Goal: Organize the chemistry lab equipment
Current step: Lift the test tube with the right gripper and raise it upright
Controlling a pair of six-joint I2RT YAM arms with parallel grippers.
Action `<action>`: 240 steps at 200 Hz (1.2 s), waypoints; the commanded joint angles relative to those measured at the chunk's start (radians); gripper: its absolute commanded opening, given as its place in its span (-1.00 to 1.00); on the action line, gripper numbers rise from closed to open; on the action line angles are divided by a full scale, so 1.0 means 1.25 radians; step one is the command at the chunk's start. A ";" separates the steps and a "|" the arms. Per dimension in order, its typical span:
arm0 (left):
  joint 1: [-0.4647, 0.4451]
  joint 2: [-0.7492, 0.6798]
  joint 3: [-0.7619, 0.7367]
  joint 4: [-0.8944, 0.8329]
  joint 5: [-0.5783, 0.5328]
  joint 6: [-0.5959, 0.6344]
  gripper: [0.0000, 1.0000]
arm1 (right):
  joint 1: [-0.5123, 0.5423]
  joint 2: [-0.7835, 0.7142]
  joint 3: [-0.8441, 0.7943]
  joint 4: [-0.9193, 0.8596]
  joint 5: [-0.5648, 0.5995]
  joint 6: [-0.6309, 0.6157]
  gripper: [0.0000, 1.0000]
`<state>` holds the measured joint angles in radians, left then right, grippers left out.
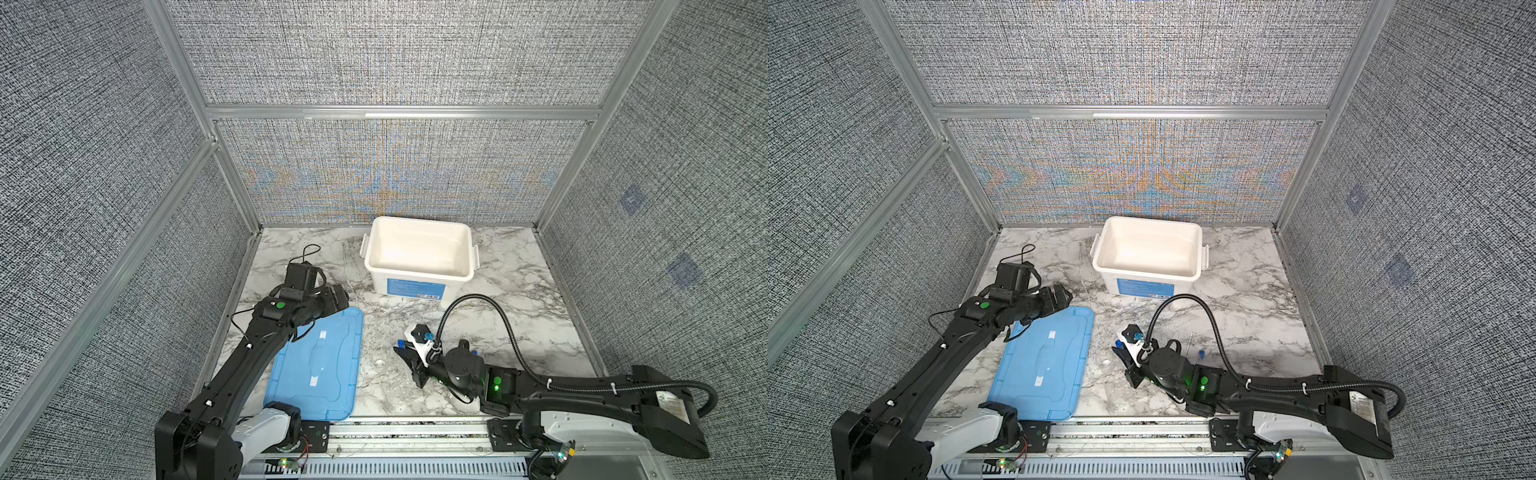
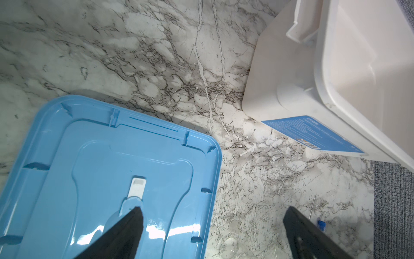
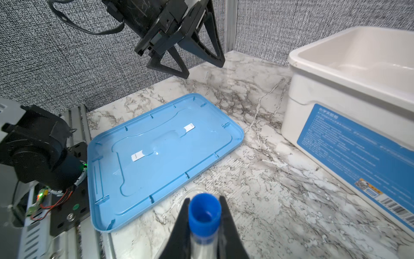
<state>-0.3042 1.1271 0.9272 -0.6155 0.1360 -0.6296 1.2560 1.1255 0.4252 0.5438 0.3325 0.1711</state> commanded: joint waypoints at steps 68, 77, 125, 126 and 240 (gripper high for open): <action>0.002 0.040 0.036 0.021 0.005 -0.026 0.98 | 0.002 -0.054 -0.132 0.283 0.182 -0.080 -0.75; 0.002 0.041 0.038 0.019 0.005 -0.024 0.98 | 0.002 -0.051 -0.137 0.292 0.183 -0.078 -0.75; 0.001 0.035 0.052 0.009 0.009 -0.018 0.98 | 0.006 -0.026 -0.174 0.361 0.192 -0.040 -0.75; 0.001 0.034 0.053 0.008 0.008 -0.018 0.98 | 0.006 -0.025 -0.175 0.362 0.192 -0.041 -0.75; 0.002 0.018 0.030 0.036 0.051 -0.020 0.98 | 0.062 -0.005 -0.193 0.340 0.251 -0.062 -0.74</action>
<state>-0.3042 1.1446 0.9619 -0.5980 0.1825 -0.6582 1.3312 1.1019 0.1947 0.9501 0.5972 0.1028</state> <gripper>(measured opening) 0.989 0.128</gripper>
